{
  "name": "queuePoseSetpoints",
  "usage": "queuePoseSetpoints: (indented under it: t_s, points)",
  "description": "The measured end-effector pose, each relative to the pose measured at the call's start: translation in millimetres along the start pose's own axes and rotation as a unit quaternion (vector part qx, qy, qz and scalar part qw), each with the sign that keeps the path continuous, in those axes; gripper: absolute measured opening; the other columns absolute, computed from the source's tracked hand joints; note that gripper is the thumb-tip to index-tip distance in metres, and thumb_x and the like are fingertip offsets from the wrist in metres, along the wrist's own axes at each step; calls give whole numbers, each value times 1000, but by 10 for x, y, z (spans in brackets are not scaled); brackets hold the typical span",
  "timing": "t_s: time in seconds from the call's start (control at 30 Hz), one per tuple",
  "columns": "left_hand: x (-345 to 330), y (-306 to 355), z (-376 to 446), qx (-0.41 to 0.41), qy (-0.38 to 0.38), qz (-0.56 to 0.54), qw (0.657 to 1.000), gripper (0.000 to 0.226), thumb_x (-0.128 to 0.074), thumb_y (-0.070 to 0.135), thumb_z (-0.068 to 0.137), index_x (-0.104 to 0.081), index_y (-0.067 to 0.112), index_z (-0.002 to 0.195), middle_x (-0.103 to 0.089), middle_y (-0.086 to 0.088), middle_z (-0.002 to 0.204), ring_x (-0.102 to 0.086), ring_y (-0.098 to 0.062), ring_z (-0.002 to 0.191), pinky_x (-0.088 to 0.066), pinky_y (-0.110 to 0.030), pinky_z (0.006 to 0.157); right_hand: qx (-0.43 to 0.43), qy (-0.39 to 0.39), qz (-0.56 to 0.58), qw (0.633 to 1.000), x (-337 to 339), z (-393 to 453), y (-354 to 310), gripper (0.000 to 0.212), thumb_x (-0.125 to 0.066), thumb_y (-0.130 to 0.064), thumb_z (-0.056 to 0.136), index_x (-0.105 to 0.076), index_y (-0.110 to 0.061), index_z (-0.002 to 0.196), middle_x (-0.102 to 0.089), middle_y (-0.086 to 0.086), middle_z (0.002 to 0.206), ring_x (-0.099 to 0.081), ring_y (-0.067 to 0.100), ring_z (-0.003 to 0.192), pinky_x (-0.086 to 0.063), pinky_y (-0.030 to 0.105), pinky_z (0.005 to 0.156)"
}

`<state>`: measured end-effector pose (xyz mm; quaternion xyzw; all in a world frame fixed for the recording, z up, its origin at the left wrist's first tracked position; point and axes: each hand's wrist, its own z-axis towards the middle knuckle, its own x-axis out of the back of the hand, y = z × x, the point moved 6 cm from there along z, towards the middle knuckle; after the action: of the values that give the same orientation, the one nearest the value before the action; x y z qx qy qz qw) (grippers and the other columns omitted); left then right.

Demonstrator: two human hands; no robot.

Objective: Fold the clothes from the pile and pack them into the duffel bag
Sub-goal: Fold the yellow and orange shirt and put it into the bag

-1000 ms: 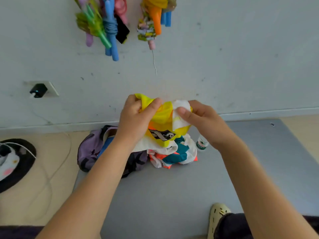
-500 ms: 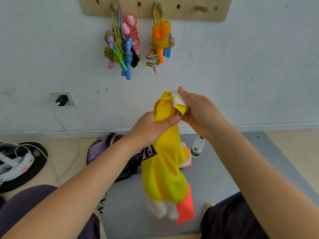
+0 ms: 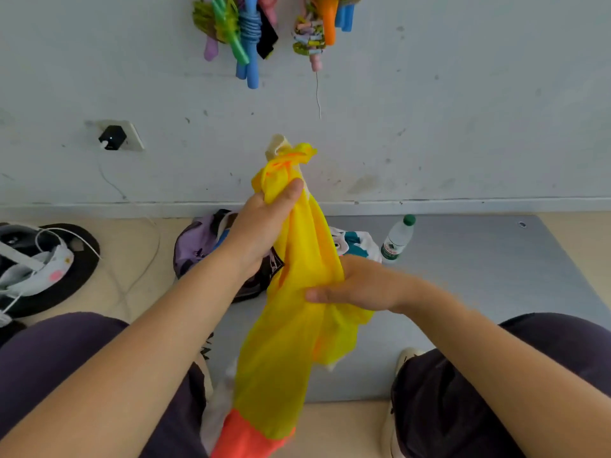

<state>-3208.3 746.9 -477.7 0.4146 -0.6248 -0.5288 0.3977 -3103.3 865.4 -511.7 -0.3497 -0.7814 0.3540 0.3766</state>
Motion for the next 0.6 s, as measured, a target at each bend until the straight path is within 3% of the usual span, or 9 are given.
queuePoseSetpoints:
  t_s: [0.07,0.13,0.23,0.27,0.33,0.37,0.47,0.53,0.6]
  points:
    - [-11,-11,25,8,-69,20,997,77,-68,78,64,-62,28,123,-70,12,117,-65,-8,108,-49,-40,102,-1,32,87,996,154,-39,33,74,-67,-59,68,-53,-27,134,-65,-5,127,-63,21,115,-50,46,101]
    - [-68,-63,-15,17,-136,67,988,84,-66,81,59,-59,31,125,-68,13,121,-63,-8,113,-46,-41,105,36,61,208,975,263,-72,15,60,-69,-44,75,-58,-20,129,-70,1,120,-68,25,108,-54,44,94]
    - [-318,-242,-183,28,-265,108,958,78,-72,73,61,-54,37,127,-67,9,125,-59,-21,122,-43,-49,107,78,107,357,925,433,-109,-25,44,-63,-30,84,-61,-12,124,-70,12,117,-67,30,108,-56,44,88]
    - [-414,-291,-250,21,-289,121,949,72,-78,62,65,-52,40,128,-66,16,124,-59,-13,121,-46,-40,105,88,119,392,908,489,-121,-34,41,-61,-29,85,-62,-10,122,-71,13,115,-68,30,106,-57,43,85]
    - [-559,-356,-319,-13,-286,117,951,50,-83,32,76,-54,41,115,-61,44,104,-58,19,102,-48,-6,84,97,147,433,884,572,-141,-21,39,-60,-30,85,-63,-10,118,-73,13,109,-70,27,100,-59,39,78]
    - [-618,-386,-335,-24,-284,113,952,43,-81,20,79,-55,42,105,-55,54,92,-53,29,91,-43,3,72,93,166,442,877,592,-149,-3,38,-59,-30,86,-63,-9,117,-73,13,106,-71,26,98,-59,37,75]
    - [-703,-474,-361,-6,-292,130,948,31,-80,22,81,-60,44,89,-53,49,76,-49,34,77,-39,5,61,72,226,461,855,629,-170,86,38,-58,-30,92,-62,-5,119,-71,17,109,-71,28,97,-60,38,73]
    - [-666,-425,-322,-10,-281,141,949,20,-77,32,82,-63,45,88,-52,44,82,-53,30,75,-42,2,62,76,248,462,848,681,-192,112,39,-58,-32,94,-63,-4,120,-70,18,111,-70,29,101,-59,39,74]
    - [-578,-332,-255,-11,-253,145,956,16,-73,48,81,-68,41,93,-67,31,91,-63,17,83,-49,-10,73,98,222,445,862,732,-210,80,47,-55,-40,93,-60,-5,124,-69,18,116,-67,31,107,-58,39,78]
